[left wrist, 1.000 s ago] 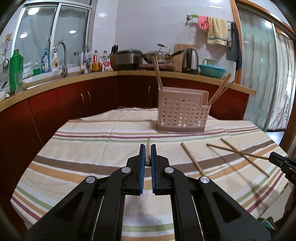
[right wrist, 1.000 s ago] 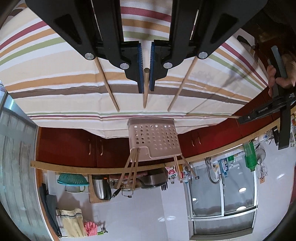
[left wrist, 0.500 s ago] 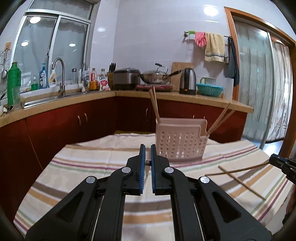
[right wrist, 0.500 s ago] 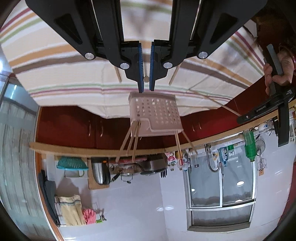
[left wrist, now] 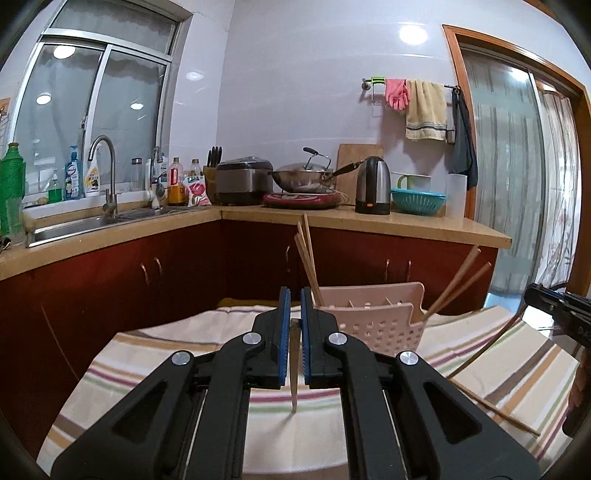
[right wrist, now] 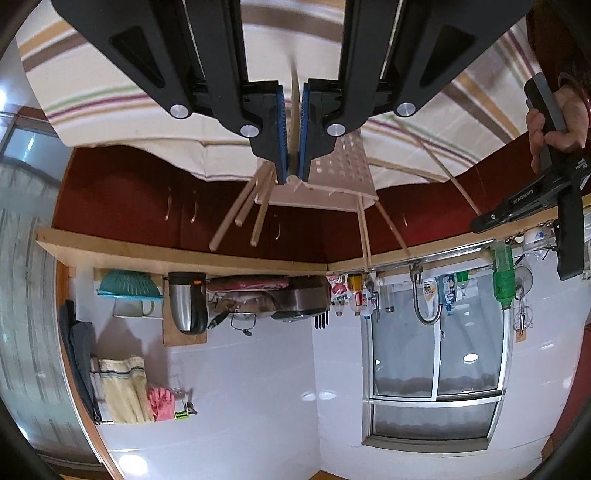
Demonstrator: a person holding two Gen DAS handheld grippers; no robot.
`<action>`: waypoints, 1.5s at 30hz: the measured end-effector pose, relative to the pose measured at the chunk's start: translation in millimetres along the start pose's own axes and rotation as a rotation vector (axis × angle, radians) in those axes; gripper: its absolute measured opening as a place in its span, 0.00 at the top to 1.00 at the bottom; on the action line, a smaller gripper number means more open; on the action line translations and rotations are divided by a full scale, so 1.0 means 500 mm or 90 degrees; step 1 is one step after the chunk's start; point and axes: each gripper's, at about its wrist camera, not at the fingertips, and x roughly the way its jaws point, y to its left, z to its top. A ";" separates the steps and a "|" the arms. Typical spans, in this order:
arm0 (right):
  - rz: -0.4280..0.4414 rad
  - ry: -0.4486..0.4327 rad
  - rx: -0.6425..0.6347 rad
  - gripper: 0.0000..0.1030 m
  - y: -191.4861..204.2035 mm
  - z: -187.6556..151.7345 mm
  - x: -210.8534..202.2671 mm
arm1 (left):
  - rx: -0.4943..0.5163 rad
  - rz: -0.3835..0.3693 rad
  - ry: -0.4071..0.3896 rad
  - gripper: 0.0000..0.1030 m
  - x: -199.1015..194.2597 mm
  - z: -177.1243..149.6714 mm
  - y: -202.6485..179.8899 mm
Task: Organize utensils
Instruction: 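Lift the left tool's chopstick upright over the caddy while the right tool carries its own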
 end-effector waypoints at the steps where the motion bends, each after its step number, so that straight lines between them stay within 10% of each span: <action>1: -0.001 -0.001 0.000 0.93 0.000 0.004 0.006 | 0.002 0.000 -0.003 0.94 0.009 0.004 0.000; 26: 0.000 0.015 0.004 0.93 -0.007 0.032 0.083 | 0.010 -0.007 0.009 0.94 0.084 0.008 0.002; 45: 0.039 -0.108 0.001 0.93 0.000 0.187 0.026 | 0.035 -0.078 -0.116 0.94 0.028 0.211 -0.058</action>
